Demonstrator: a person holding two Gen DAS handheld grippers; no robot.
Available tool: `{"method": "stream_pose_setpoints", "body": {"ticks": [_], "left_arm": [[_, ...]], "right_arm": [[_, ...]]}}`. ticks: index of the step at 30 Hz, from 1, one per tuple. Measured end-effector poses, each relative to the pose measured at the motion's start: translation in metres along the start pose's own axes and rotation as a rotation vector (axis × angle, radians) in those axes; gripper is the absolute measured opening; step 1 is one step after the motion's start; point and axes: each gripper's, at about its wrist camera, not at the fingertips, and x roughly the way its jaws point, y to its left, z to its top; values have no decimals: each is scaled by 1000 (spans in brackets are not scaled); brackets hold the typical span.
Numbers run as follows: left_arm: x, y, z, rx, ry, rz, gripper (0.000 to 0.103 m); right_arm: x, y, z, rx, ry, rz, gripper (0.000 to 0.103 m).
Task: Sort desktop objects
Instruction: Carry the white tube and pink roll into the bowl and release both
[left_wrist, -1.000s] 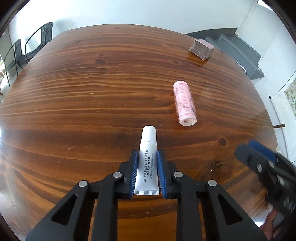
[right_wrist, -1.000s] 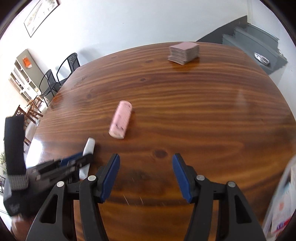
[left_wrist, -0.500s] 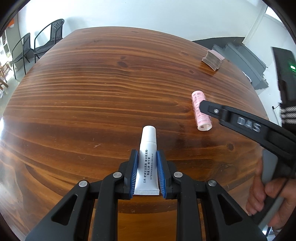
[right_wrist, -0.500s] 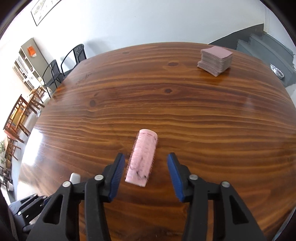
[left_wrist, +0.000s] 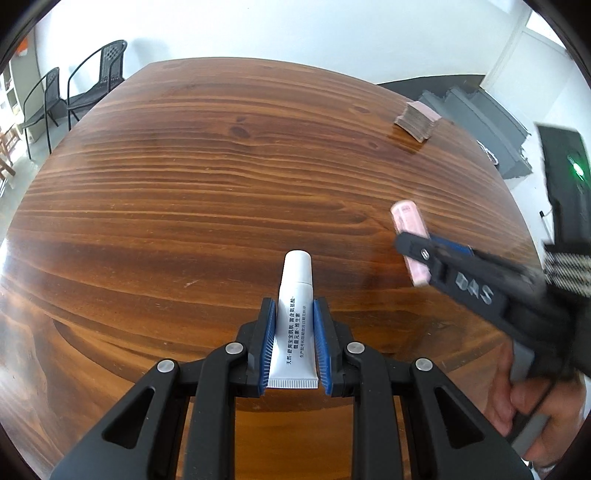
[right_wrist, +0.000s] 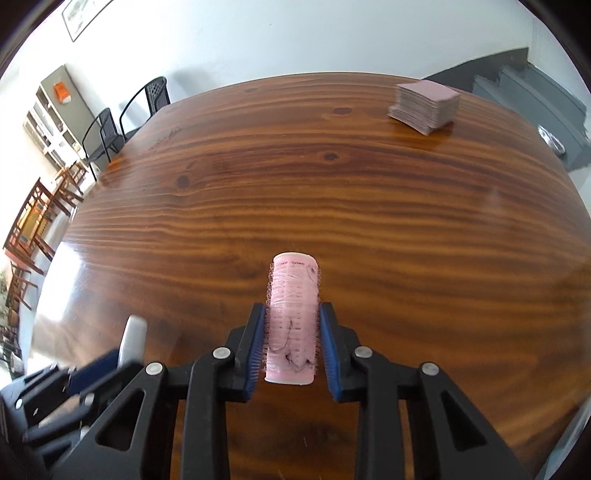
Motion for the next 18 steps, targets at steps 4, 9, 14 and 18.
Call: {"method": "stream_pose_setpoints", "body": {"ticks": [4,9,14,18], "left_arm": [[-7,-22,-5,51,1,-15,23],[-18,-55,-15,103,2,-51,23],[-29,-101,-30,178,3,-94,23],[-38,-142,-45,233,10,-135,23]], "right_arm": [[-27,-20,-22,55,-17,5,32],[-68,-52,-55,123,-42,-13,32],[-114,-94,-92,196,-74,-62,32],[-148,-130,-118,262,-103,-109,32]]}}
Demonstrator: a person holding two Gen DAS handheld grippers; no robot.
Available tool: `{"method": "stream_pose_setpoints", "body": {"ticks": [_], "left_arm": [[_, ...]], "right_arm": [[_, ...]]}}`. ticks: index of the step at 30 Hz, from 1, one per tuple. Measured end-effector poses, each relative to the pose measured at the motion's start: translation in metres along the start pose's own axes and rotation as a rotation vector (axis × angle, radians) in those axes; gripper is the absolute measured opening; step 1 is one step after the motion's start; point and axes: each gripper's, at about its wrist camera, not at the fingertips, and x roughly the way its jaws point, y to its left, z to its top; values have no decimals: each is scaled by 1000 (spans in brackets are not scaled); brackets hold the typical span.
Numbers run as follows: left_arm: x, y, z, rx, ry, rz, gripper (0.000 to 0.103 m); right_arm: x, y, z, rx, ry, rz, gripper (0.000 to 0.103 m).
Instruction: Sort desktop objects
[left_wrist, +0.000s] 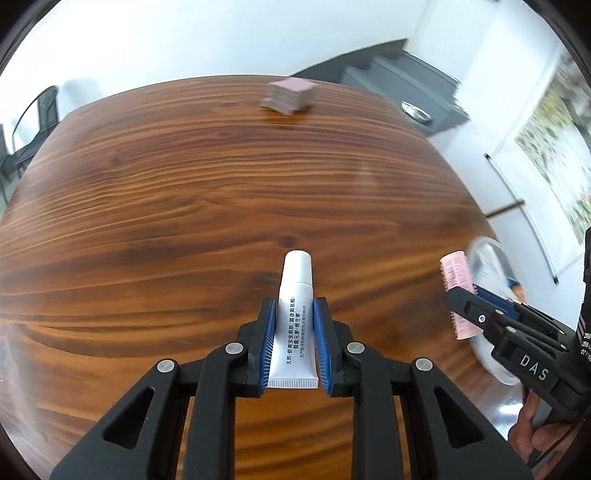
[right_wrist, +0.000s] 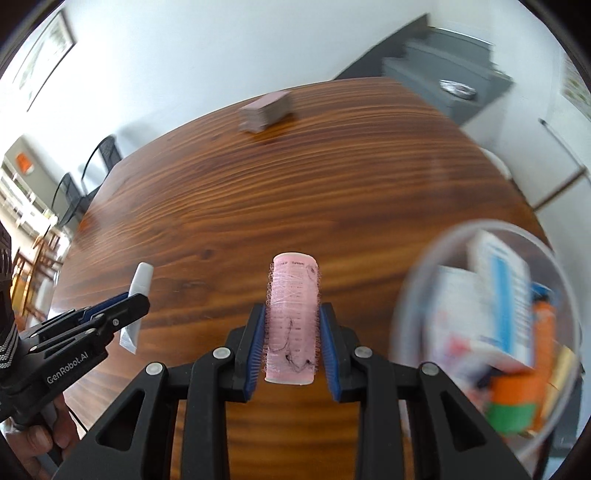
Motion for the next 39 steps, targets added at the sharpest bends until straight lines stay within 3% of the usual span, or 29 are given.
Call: {"method": "stream_pose_setpoints", "body": {"ticks": [10,19,28,39], "left_arm": [[-8,-106,-4,118,-11,-70,23],[-1,-176,-12,177,8,-108,23],[11,-229,-25,219,36,-143,23],[36,-250,-43,209,71,-144,23]], "right_arm": [[-65,-98,-8,114,-101,-85,32],[-76,-166,-9,167,-105,-105,32],[-61,-203,-12,165,-69,-95,32],[-46,-218,-13,125,-31,-37,32]]}}
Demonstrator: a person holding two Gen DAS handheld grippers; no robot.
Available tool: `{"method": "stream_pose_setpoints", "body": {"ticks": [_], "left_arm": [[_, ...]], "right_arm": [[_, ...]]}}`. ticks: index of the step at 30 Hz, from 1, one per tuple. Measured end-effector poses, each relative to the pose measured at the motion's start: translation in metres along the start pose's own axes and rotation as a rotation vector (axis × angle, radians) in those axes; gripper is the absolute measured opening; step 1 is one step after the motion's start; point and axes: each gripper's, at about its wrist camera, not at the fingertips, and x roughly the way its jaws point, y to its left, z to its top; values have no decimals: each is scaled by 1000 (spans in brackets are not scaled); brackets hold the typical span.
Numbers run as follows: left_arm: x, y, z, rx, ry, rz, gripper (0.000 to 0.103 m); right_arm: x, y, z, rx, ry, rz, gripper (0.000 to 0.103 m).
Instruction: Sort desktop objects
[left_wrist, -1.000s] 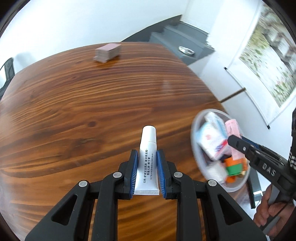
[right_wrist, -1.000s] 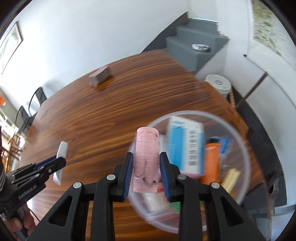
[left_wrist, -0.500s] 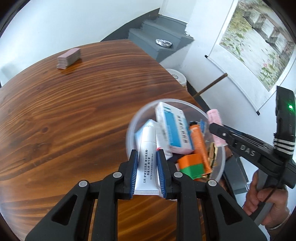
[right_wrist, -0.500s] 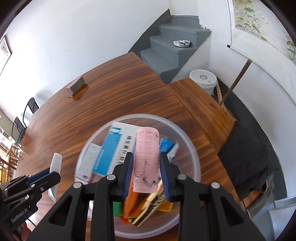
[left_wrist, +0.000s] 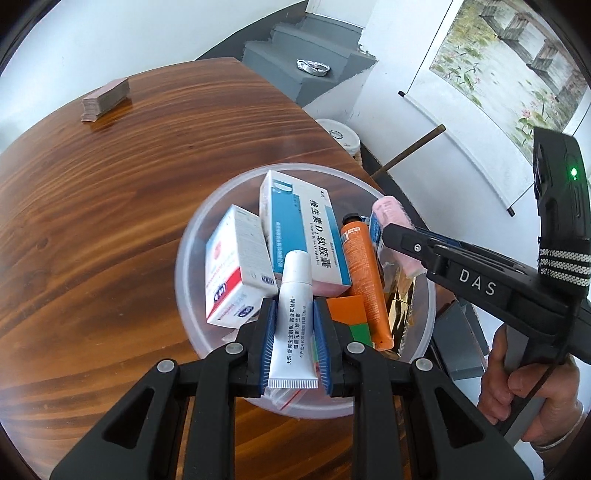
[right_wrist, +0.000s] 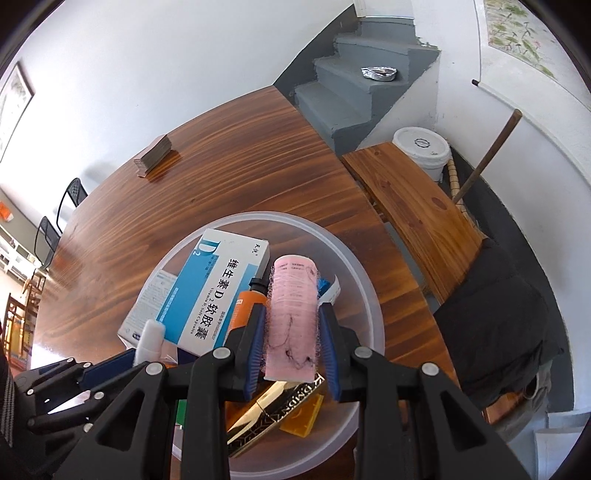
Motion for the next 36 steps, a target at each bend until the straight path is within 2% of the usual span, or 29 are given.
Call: {"method": "stream_pose_setpoints", "body": {"ticks": [4,7,9,11,14,17,19,24,27,29,36], "left_arm": [[4,-8,5,2,-16,7,23],[8,-6,7,-34,3,2,24],[10,-4,8,-61,24,-5,28],[7,-2,8,-84,30,1,42],[-5,-3,7,-85,7,35,57],[-21,-4,9,-68,-24,79,64],[-34,-4,10,-43,-53,119,67],[-58,-5,13,8,-113,188,67],[-72,-6,16,19,-137,191,67],[-83,-5,18,33,-151,196,67],[-129,-15,12,127,-223,297,67]], "right_arm": [[4,-2,1,-8,8,18,32],[4,-3,0,-14,9,29,33],[5,-6,0,-6,12,44,35],[5,-8,-1,5,24,57,35],[2,-11,-4,17,22,69,45],[-8,-12,-7,23,-2,74,62],[-18,-11,-9,19,-21,68,66],[-42,-9,-20,20,-41,56,67],[-62,-8,-34,25,-62,19,78],[-72,-5,-42,31,-66,3,80],[-108,28,-65,71,-62,-30,85]]}}
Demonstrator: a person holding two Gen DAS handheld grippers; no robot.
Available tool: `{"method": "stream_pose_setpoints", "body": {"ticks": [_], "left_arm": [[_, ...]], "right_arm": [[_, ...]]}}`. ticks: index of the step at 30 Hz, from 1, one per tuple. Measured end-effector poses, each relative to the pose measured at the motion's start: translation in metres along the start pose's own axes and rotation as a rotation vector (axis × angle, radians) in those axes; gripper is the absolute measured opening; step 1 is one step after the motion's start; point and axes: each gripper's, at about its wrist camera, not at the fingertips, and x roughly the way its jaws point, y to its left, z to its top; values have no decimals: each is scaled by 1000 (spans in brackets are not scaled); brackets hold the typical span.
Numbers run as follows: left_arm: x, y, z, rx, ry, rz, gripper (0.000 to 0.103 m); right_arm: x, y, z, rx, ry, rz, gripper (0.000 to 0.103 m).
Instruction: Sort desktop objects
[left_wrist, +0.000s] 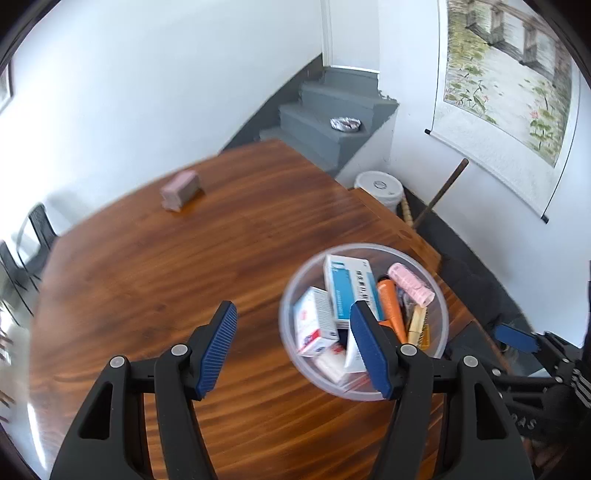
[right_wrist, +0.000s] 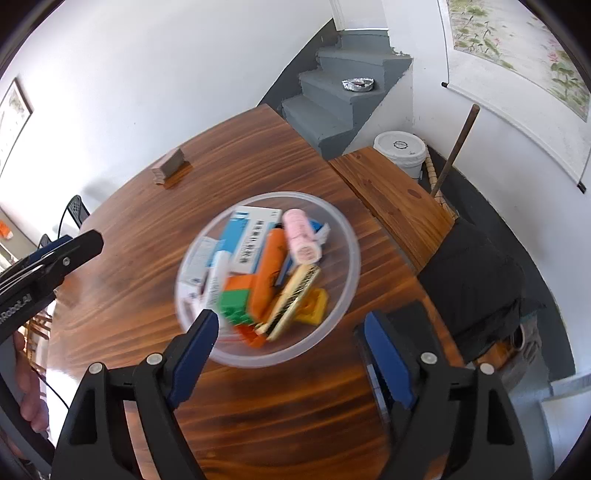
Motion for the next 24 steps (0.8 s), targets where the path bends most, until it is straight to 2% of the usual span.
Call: {"method": "stream_pose_setpoints", "body": {"ticks": [2,4,5,6,7,12,22,24], "left_arm": [[-14,1,-1,23,-17,15,67],[-26,3,-3,38,-28,-1,67],[-31,5,-5,43,-31,-10,67],[-35,5,-6,45,-36,-17,67],[-42,7,-8,46,-50,-31,67],[-56,15,-17,56,-58,-68,68],[-63,20,-25,64,-55,-131,68],[-61,18,-24,62,-50,-146,73]], "right_arm": [[-14,13,-4,4,-24,-5,86],[-28,24,-9,6,-55,-19,89],[-36,30,-12,7,-71,-30,93],[-41,34,-14,9,-82,-40,102],[-46,38,-17,10,-94,-51,103],[-58,53,-34,29,-108,-112,103],[-61,60,-54,60,-91,-144,103],[-61,60,-55,63,-89,-142,103]]}}
